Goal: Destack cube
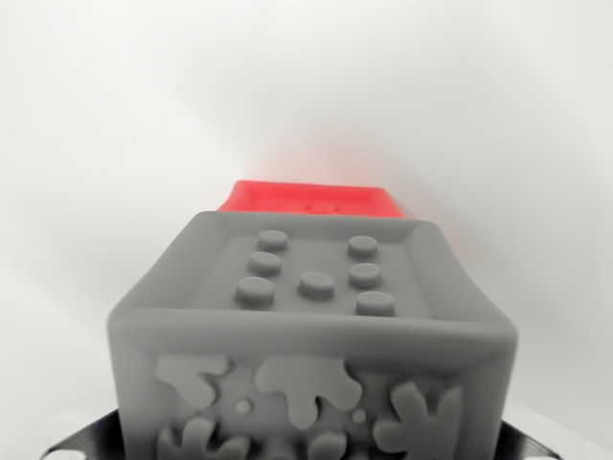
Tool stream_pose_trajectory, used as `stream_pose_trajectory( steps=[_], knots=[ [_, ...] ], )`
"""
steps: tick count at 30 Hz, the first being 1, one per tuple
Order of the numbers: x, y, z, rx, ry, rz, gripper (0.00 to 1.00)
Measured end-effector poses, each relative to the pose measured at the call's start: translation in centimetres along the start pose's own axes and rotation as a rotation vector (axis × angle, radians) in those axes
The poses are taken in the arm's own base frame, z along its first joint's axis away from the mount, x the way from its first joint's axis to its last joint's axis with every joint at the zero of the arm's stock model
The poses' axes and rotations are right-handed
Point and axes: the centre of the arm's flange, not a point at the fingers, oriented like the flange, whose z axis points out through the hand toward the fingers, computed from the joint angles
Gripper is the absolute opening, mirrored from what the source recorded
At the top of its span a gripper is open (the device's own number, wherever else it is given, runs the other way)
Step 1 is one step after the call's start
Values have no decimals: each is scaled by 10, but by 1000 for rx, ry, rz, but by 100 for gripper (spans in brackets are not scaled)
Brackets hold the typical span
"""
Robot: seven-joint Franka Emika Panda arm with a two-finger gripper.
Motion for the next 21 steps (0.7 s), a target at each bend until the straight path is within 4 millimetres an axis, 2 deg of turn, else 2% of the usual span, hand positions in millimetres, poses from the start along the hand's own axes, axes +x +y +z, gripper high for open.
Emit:
stream_pose_trajectory(
  steps=[21],
  knots=[
    [1,0,-44,-1,3,1,0]
  ],
)
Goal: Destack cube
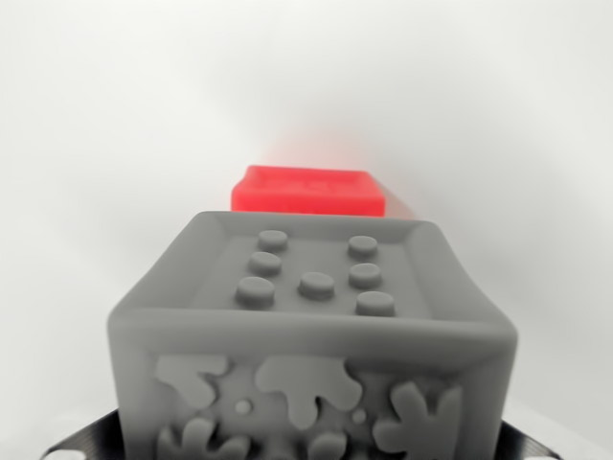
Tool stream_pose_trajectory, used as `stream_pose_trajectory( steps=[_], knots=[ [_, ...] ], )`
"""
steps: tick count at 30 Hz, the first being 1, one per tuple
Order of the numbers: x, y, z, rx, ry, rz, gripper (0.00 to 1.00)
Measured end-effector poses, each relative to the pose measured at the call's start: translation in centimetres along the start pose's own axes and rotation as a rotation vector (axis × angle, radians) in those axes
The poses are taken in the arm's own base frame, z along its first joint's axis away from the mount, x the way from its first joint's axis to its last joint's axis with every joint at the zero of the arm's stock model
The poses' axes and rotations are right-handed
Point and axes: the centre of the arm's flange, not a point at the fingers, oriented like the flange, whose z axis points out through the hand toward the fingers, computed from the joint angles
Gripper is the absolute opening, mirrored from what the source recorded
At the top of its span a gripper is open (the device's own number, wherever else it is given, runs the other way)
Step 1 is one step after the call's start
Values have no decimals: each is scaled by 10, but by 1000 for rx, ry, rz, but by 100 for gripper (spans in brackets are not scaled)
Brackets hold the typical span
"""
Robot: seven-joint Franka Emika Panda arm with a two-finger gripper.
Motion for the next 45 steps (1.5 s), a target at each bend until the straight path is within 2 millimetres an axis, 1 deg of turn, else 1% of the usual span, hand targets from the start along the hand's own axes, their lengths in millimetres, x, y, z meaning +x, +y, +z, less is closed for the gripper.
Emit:
stream_pose_trajectory(
  steps=[14,17,22,45],
  knots=[
    [0,1,-41,1,7,-1,0],
    [2,3,-41,0,5,-2,0],
    [8,11,-37,-2,-2,6,0],
    [35,42,-32,0,-5,25,0]
  ],
)
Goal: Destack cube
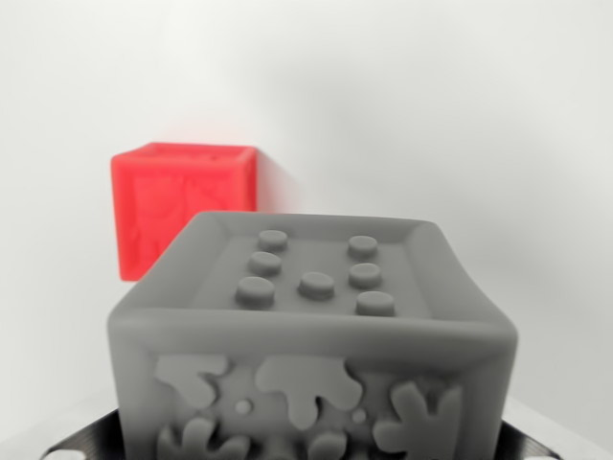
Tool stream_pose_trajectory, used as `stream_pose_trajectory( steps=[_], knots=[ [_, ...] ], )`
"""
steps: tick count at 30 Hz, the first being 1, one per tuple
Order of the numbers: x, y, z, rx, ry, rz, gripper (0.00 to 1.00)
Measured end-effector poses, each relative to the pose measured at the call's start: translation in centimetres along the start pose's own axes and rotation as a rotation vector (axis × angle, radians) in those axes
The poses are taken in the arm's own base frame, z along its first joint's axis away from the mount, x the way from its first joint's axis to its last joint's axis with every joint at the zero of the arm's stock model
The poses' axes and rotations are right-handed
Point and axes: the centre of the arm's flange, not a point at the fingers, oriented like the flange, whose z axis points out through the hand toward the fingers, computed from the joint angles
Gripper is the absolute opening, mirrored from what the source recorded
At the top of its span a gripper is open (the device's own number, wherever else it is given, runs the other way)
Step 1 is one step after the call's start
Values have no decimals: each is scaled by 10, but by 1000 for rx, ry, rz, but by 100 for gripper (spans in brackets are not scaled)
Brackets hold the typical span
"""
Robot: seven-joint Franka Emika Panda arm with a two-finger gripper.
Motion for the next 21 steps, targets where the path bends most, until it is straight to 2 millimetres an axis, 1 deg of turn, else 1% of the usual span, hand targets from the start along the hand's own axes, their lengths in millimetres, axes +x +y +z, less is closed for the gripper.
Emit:
stream_pose_trajectory(
  steps=[21],
  knots=[
    [27,29,4,1,1,17,0]
  ],
)
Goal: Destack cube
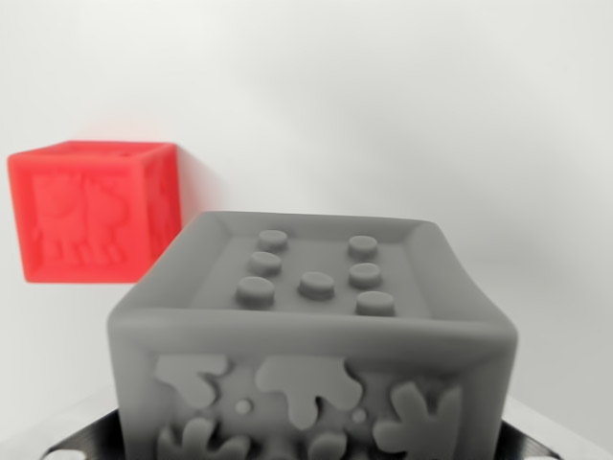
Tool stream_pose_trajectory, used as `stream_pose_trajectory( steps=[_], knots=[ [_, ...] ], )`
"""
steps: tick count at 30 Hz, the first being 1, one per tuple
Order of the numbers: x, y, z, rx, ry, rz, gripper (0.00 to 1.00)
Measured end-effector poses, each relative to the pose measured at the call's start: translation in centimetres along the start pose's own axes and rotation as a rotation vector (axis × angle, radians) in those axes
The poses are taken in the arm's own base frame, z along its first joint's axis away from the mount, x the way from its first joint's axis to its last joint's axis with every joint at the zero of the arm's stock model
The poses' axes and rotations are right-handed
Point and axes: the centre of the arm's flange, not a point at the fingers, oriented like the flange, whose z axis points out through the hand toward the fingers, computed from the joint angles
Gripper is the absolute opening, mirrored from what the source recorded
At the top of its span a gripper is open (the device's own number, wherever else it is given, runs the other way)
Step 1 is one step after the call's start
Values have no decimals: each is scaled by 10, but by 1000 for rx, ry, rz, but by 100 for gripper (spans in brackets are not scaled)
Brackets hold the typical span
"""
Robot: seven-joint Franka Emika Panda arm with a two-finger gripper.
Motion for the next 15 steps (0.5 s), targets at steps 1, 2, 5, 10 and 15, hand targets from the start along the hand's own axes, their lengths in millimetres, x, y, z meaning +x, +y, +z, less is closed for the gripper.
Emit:
stream_pose_trajectory(
  steps=[1,2,5,10,15],
  knots=[
    [1,1,0,0,0,1,0],
    [2,2,0,0,0,2,0],
    [7,7,1,0,0,4,0],
    [13,14,2,0,1,8,0],
    [20,20,3,0,2,11,0]
  ],
)
